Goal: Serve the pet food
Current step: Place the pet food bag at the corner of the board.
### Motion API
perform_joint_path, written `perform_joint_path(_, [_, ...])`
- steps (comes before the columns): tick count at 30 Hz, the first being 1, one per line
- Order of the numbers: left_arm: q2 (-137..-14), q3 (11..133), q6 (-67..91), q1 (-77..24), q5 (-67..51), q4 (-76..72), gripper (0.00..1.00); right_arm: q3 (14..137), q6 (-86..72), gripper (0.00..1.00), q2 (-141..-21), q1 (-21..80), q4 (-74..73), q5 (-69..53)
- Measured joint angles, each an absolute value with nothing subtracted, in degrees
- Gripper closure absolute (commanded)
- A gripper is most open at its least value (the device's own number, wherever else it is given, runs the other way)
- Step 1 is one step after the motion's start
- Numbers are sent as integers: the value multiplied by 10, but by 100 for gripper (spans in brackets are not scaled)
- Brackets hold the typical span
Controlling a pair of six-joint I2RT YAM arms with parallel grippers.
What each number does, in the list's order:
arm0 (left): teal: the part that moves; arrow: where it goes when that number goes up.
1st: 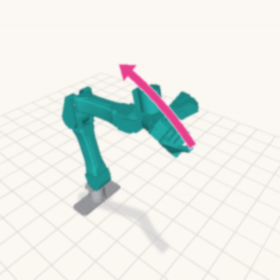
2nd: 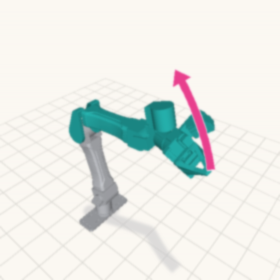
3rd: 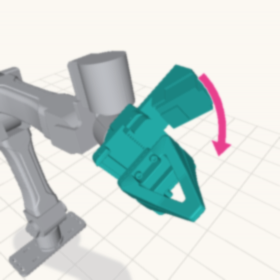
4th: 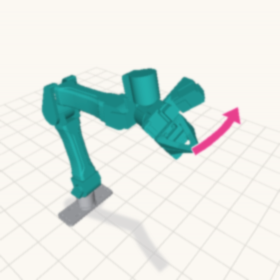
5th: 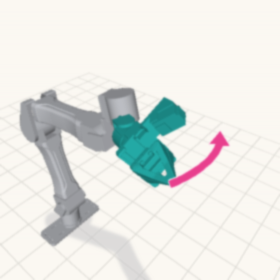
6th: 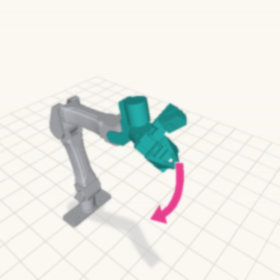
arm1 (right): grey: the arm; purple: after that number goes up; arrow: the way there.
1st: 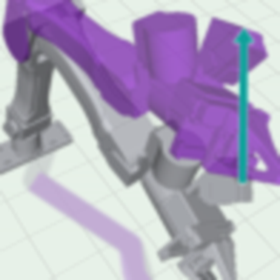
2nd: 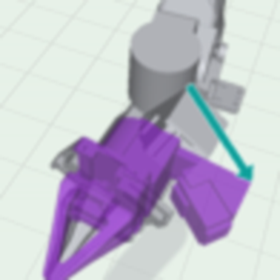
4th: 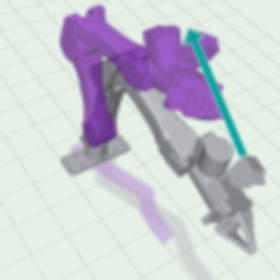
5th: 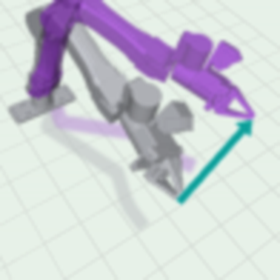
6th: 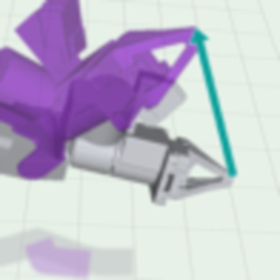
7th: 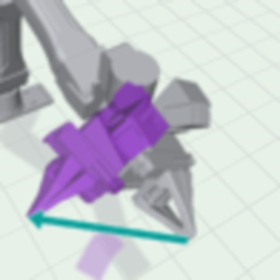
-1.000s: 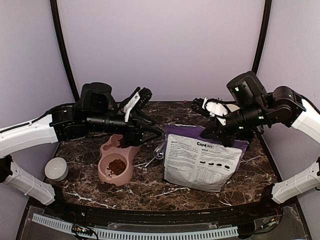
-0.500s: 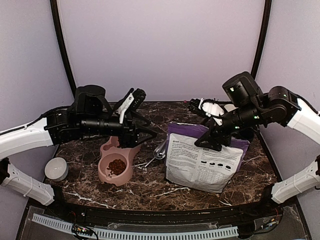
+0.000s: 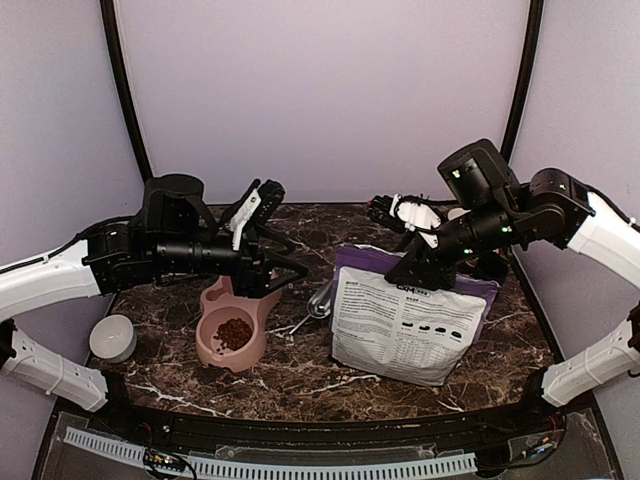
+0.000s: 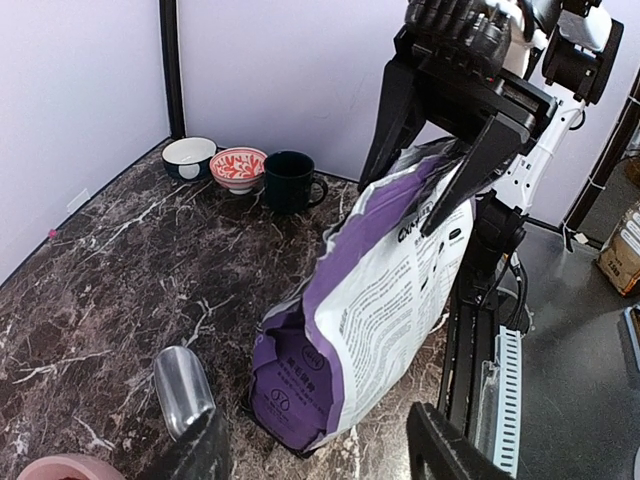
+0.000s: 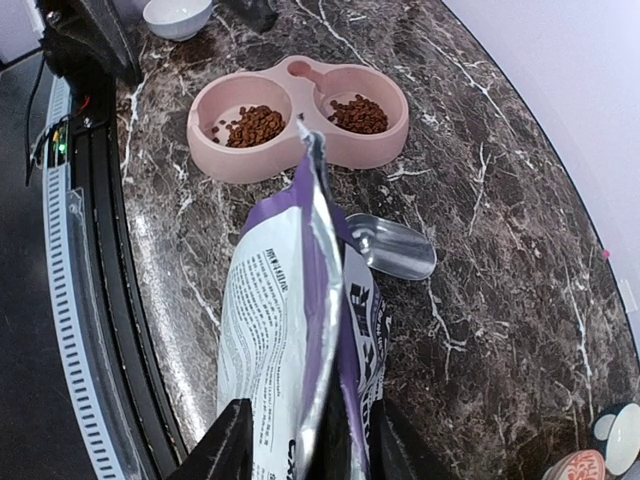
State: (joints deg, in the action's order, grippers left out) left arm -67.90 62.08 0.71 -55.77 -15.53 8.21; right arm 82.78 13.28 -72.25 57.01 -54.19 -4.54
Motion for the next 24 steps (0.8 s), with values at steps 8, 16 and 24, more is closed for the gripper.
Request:
perform_joint_path(8, [-676, 616, 7, -558, -154, 82, 38, 832, 132, 100, -725, 567, -540, -52])
perform_joint_path(16, [-673, 616, 7, -558, -144, 82, 33, 832, 134, 100, -725, 566, -540, -53])
perform_joint_path(24, [-673, 613, 7, -558, -131, 82, 22, 832, 134, 100, -725, 561, -540, -57])
